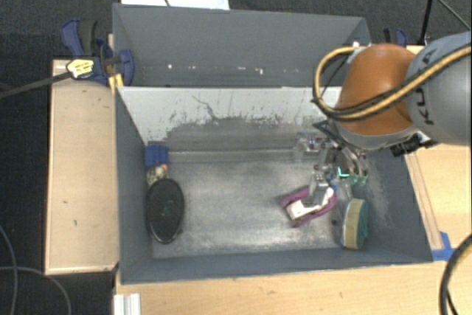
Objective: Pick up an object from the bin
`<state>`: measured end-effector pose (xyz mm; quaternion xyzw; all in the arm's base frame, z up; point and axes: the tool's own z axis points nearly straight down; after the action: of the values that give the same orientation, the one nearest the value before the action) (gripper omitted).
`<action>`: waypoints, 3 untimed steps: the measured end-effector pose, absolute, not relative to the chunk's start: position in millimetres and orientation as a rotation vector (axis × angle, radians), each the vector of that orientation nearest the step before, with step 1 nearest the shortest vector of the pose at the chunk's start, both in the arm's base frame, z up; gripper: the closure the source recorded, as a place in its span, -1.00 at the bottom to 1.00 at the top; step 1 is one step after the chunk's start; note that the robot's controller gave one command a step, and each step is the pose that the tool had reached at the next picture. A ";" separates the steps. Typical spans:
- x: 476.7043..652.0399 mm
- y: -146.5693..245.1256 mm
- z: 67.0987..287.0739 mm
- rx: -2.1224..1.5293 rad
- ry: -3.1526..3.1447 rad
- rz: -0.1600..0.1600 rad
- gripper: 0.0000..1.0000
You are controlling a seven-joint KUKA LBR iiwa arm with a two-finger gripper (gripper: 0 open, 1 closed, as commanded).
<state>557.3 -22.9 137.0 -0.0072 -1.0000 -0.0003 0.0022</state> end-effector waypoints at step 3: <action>502.7 -74.2 232.7 0.070 -3.151 0.003 1.00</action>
Offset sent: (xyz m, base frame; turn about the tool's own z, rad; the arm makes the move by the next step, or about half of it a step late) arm -0.0568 -0.0433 -0.0670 -0.0287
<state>502.7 -74.2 232.7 0.0221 -0.9997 0.0008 -0.0049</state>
